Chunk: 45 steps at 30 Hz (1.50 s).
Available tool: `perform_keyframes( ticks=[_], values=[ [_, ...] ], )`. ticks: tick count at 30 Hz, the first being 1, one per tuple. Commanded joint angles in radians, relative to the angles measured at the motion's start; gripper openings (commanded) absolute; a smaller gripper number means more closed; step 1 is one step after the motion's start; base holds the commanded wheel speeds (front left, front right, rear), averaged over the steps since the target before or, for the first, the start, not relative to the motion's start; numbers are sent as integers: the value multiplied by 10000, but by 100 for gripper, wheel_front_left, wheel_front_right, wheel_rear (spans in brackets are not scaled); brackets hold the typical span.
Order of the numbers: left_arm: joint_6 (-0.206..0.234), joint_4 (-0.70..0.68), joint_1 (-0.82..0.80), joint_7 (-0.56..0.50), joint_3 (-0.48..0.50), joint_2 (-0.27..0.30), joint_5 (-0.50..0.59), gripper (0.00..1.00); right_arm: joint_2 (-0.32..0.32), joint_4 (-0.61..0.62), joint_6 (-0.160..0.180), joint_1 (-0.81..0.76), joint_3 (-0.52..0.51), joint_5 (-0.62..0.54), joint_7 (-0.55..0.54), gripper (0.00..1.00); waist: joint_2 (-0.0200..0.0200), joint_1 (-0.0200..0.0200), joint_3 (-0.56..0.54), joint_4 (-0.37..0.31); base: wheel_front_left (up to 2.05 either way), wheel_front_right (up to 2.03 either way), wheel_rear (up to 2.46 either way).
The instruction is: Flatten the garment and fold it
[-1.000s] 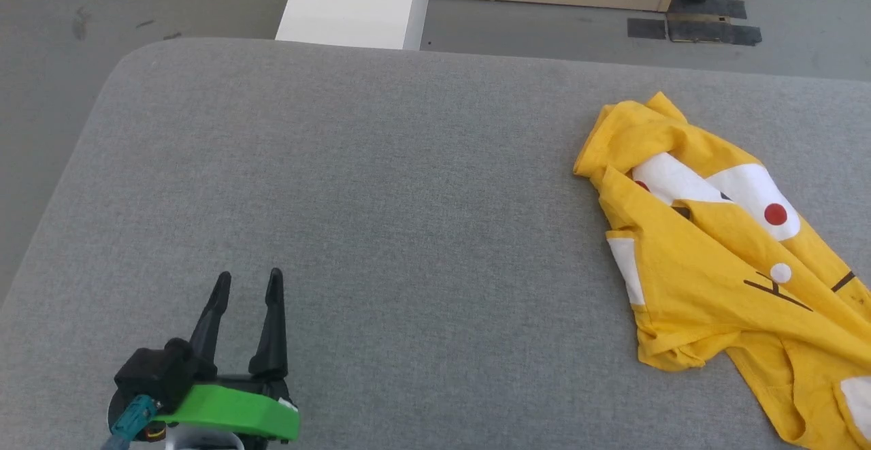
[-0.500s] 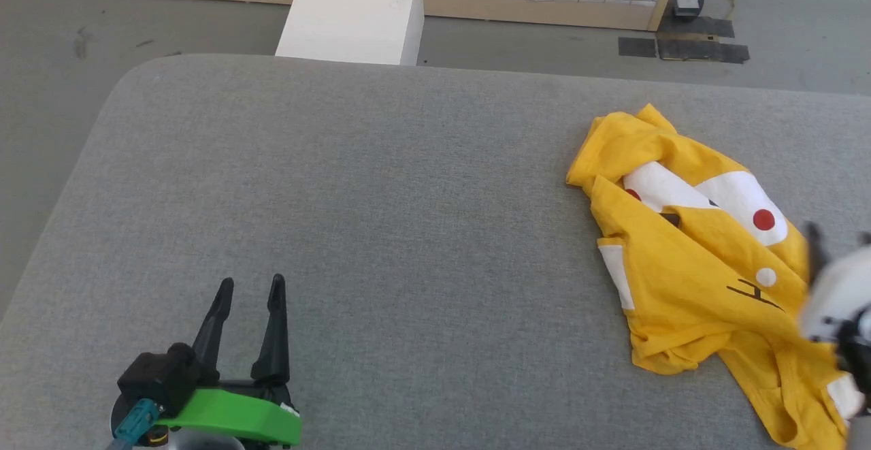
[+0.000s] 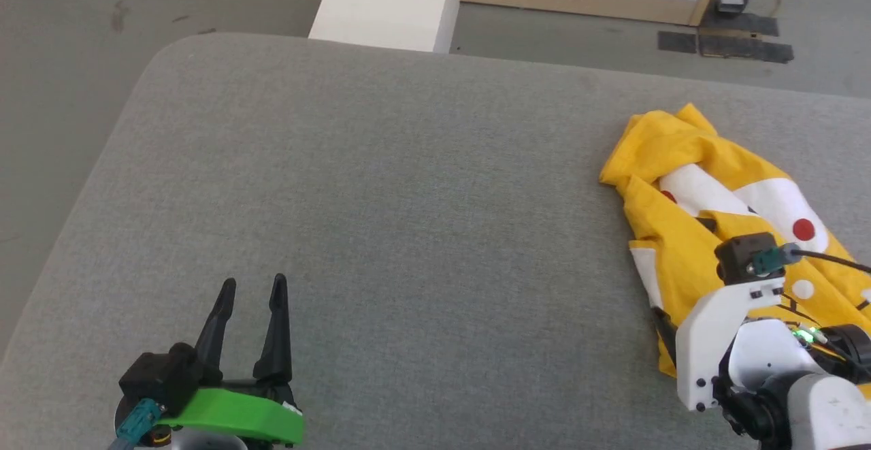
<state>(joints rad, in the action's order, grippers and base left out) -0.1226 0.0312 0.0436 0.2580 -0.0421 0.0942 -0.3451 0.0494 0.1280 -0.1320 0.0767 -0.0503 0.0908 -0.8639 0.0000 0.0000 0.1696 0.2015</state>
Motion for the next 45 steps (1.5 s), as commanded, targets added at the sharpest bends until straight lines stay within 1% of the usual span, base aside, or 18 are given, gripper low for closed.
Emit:
perform_keyframes(
  ticks=[1,7,8,9,10,11,15,19,22,26,29,30,32,33,36,38,42,45],
  values=[
    [-31,27,-107,38,24,-27,-68,100,9,-191,13,-88,16,-261,-52,100,0,0,143,155,0,0,0],
    [-51,101,-253,38,36,30,-120,100,9,-1633,13,149,-233,-248,237,100,0,0,279,317,0,0,0],
    [-54,110,-274,38,26,34,-125,100,9,-1855,13,218,-274,-339,373,97,0,0,288,342,0,0,0],
    [-56,122,-302,38,15,41,-130,100,9,-2091,13,315,-318,-422,578,40,0,0,288,368,0,0,0],
    [-58,132,-323,38,7,48,-133,100,9,-2258,13,407,-354,-433,764,29,0,0,282,388,0,0,0],
    [-60,133,-345,38,11,52,-138,100,9,-2439,13,544,-309,-412,1001,0,0,0,269,405,0,0,0],
    [-63,145,-291,38,123,69,-147,100,9,-2685,13,1298,439,238,1688,0,0,0,133,308,0,0,0],
    [-65,150,-267,38,202,61,-152,100,9,-2620,13,2099,1903,1542,2134,0,0,0,13,189,0,0,0],
    [-66,139,-248,38,264,54,-143,100,9,-2469,13,2561,3350,2917,2353,0,0,0,-61,123,0,0,0],
    [-67,154,-244,38,248,45,-106,100,9,-2409,13,2576,5062,4534,2165,0,0,0,-159,229,0,0,0],
    [-68,183,-166,38,231,8,-117,100,9,-2636,13,2262,5732,5154,1674,1,0,0,-207,368,0,0,0],
    [-68,201,-135,38,217,-5,-121,100,9,-2802,13,2179,5810,5045,1528,6,0,0,-214,408,0,0,0],
    [-69,249,-87,38,185,-38,-135,100,9,-3237,13,2040,5871,4461,1299,45,0,0,-222,480,0,0,0],
    [-70,282,-67,38,157,-57,-148,100,9,-3468,13,1899,5689,4301,1374,100,0,0,-238,516,0,0,0],
    [-71,359,-51,38,77,-89,-152,100,9,-3834,13,1694,5400,3889,1650,100,0,0,-283,585,0,0,0],
    [-71,406,-35,38,68,-99,-159,100,9,-3840,13,1613,5167,3899,1945,100,0,0,-348,571,0,0,0],
    [-72,444,77,38,72,-88,-116,100,9,-3499,13,1604,4776,4208,2327,100,0,0,-545,418,0,0,0],
    [-64,415,186,38,48,-102,-74,100,8,-3070,13,1570,4234,4295,2712,100,0,0,-726,243,0,0,0]
  ],
)
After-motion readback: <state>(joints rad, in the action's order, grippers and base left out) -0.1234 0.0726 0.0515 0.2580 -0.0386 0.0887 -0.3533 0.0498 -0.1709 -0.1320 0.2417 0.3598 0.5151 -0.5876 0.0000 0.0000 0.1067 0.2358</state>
